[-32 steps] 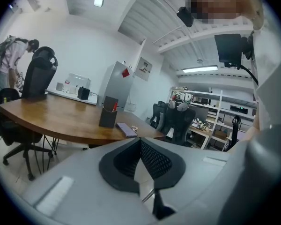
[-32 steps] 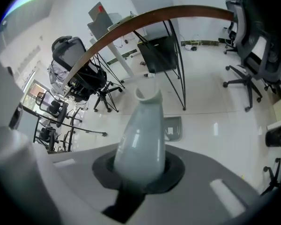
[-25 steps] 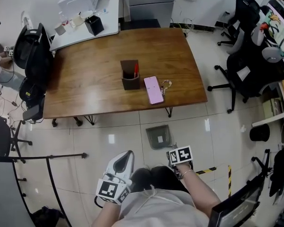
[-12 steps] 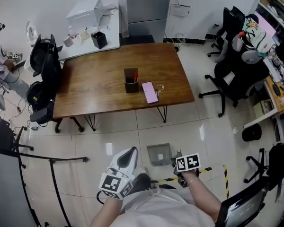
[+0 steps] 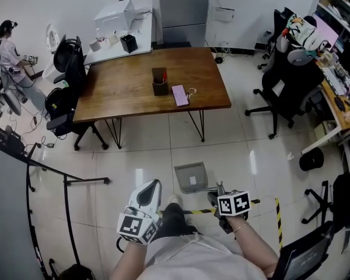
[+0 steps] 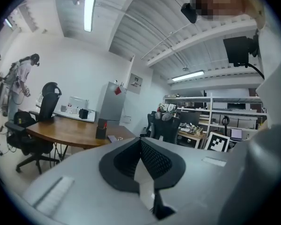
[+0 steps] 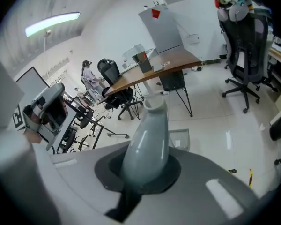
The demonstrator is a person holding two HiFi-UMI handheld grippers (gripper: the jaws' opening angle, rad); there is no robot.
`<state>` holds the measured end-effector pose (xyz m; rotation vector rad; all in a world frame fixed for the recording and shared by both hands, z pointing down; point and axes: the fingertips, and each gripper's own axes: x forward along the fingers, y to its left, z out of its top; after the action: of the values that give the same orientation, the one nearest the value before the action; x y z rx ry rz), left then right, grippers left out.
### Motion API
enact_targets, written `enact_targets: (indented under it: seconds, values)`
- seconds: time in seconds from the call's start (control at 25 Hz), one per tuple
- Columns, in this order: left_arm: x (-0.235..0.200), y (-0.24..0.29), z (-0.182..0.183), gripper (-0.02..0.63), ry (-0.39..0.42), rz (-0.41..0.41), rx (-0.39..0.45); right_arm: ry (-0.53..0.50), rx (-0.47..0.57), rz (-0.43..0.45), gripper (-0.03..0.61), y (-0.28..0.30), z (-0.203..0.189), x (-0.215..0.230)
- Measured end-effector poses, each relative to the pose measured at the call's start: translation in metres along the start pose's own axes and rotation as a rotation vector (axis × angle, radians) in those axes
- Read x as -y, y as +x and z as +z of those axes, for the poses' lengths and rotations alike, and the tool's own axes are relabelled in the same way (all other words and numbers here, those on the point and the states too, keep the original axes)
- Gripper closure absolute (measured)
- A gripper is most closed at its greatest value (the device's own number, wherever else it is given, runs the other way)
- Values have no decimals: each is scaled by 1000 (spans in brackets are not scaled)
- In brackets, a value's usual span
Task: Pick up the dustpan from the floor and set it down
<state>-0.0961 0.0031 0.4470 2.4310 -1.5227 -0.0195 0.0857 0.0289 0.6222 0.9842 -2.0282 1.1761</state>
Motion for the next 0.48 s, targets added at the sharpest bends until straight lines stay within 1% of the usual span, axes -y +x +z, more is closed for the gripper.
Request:
enact_targets:
  seconds: [0.08,0.24,0.36,0.48]
  values:
    - [19,-13,-3,598,1,0,5,-17,7,11,574,-13,-10,-4]
    - [51,-27,4,598,15,-19,28,-41,9,32,574,-31,-24,-12]
    - [64,-36,5,598,21,-39,42,-47,12,35,574,-43,-32,-15]
    - [71,-47,8,598,31,-38,34,-51,28,32,574,-54,-37,-18]
